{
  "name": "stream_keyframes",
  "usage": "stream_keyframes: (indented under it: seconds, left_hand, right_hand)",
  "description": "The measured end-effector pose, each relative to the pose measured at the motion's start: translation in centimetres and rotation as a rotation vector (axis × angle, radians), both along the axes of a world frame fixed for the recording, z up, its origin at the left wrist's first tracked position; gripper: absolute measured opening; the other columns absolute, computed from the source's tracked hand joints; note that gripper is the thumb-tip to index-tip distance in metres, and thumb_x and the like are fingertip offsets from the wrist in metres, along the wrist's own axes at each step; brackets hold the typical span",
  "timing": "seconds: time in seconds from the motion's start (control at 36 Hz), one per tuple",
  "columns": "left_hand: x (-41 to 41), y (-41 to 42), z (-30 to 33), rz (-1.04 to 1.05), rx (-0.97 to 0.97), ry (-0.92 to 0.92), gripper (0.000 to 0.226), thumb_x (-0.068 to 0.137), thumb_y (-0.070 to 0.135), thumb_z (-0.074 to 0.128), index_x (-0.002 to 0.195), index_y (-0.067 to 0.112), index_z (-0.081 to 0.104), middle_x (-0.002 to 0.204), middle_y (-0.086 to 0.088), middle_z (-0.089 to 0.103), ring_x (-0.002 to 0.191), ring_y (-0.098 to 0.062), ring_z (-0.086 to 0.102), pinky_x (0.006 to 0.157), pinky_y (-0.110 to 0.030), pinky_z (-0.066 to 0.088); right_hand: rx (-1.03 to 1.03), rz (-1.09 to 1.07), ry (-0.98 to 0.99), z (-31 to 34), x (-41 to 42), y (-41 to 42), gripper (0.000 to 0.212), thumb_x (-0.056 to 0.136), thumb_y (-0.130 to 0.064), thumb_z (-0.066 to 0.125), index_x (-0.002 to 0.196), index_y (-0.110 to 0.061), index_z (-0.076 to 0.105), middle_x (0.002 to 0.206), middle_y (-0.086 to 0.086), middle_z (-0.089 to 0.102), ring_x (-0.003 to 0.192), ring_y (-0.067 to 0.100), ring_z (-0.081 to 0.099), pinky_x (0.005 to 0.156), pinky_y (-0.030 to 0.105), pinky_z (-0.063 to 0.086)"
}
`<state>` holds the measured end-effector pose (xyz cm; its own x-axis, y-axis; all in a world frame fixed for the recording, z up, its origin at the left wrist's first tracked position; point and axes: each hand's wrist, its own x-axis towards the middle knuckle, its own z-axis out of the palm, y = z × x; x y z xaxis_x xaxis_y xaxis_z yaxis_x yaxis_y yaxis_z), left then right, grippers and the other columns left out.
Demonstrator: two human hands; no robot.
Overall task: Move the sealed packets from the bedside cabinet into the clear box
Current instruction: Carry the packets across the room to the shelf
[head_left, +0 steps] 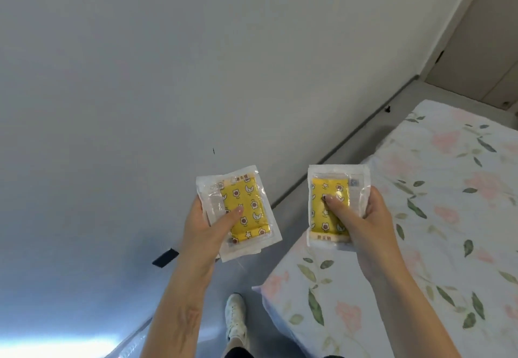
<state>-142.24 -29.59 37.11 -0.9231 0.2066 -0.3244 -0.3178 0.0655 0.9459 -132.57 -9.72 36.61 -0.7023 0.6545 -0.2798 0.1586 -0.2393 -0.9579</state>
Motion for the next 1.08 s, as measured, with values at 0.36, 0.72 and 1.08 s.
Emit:
stream_keyframes:
  seconds: [0.36,0.72,1.08]
  left_hand:
    - [-18.6,0.1,3.2,-0.268,-0.018,0.128,0.031,0.08,0.003,0.071,0.103,0.023,0.063,0.091,0.006,0.075,0.081,-0.014,0.073,0.067,-0.03,0.058]
    - [-28.8,12.3,2.2,-0.476,0.009,0.063,0.032,0.079,0.01,0.074,0.104,0.027,0.064,0.097,0.005,0.075,0.09,-0.017,0.072,0.083,-0.043,0.058]
    - [-39.8,41.2,2.2,-0.626,0.076,0.031,0.03,0.08,0.006,0.072,0.101,0.025,0.064,0.093,0.005,0.075,0.086,-0.016,0.073,0.072,-0.034,0.059]
  right_hand:
    - [0.046,-0.222,0.015,1.3,-16.0,-0.8,0.039,0.079,-0.024,0.075,0.114,-0.023,0.056,0.1,-0.001,0.071,0.085,0.016,0.071,0.069,0.034,0.059]
    - [0.071,-0.405,0.058,1.3,-23.5,7.5,0.028,0.08,-0.017,0.073,0.096,-0.032,0.056,0.088,-0.008,0.07,0.071,0.006,0.071,0.053,0.02,0.055]
    - [0.098,-0.569,0.041,2.2,-31.6,33.3,0.028,0.08,-0.019,0.072,0.102,-0.028,0.056,0.094,-0.002,0.07,0.078,0.015,0.071,0.054,0.027,0.057]
